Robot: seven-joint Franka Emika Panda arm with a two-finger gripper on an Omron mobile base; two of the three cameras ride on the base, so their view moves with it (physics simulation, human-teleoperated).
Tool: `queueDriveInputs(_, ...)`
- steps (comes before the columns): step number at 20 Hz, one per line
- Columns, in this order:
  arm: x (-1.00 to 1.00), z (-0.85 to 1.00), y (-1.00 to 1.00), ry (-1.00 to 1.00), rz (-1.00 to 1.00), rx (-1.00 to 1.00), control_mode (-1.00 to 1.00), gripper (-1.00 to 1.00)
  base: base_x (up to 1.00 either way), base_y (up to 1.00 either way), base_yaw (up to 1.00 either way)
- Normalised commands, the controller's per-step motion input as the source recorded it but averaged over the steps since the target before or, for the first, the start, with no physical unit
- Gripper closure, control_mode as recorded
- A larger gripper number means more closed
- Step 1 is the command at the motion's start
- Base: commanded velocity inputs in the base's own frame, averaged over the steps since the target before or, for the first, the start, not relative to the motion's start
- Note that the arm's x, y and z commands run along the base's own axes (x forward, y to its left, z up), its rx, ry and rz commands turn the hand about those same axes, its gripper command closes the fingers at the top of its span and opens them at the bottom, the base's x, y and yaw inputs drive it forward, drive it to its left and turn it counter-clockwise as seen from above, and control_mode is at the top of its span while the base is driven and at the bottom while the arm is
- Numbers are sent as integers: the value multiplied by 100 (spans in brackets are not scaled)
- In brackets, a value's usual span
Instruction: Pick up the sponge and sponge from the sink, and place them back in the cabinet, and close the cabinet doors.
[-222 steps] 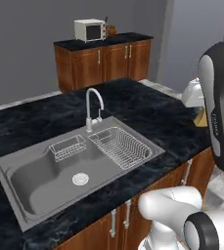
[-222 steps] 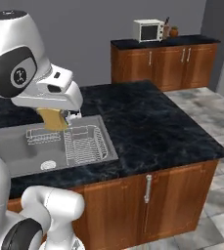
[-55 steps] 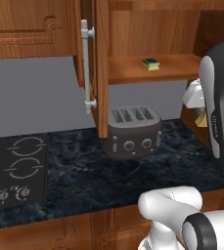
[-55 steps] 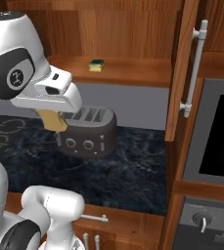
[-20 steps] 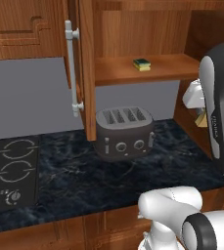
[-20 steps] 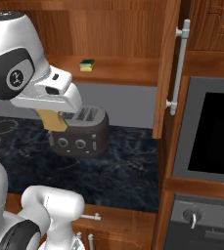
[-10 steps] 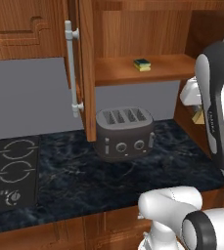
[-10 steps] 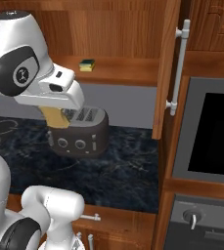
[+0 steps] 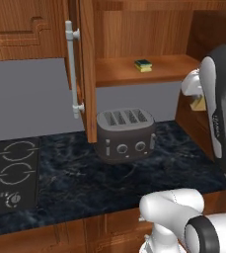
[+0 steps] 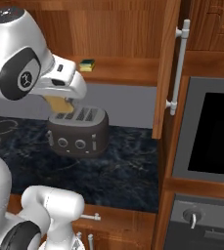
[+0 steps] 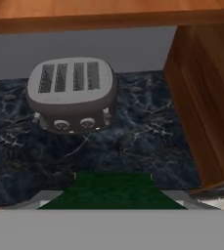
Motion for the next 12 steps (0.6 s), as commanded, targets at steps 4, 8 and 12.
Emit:
queueDriveInputs(4, 0, 14, -3, -37, 0, -1, -100, 100, 0, 0, 0)
queueDriveInputs(8, 2, 6, 0, -39, 0, -3, -100, 100, 0, 0, 0)
queueDriveInputs(12, 31, 1, 0, -33, 0, -2, -100, 100, 0, 0, 0)
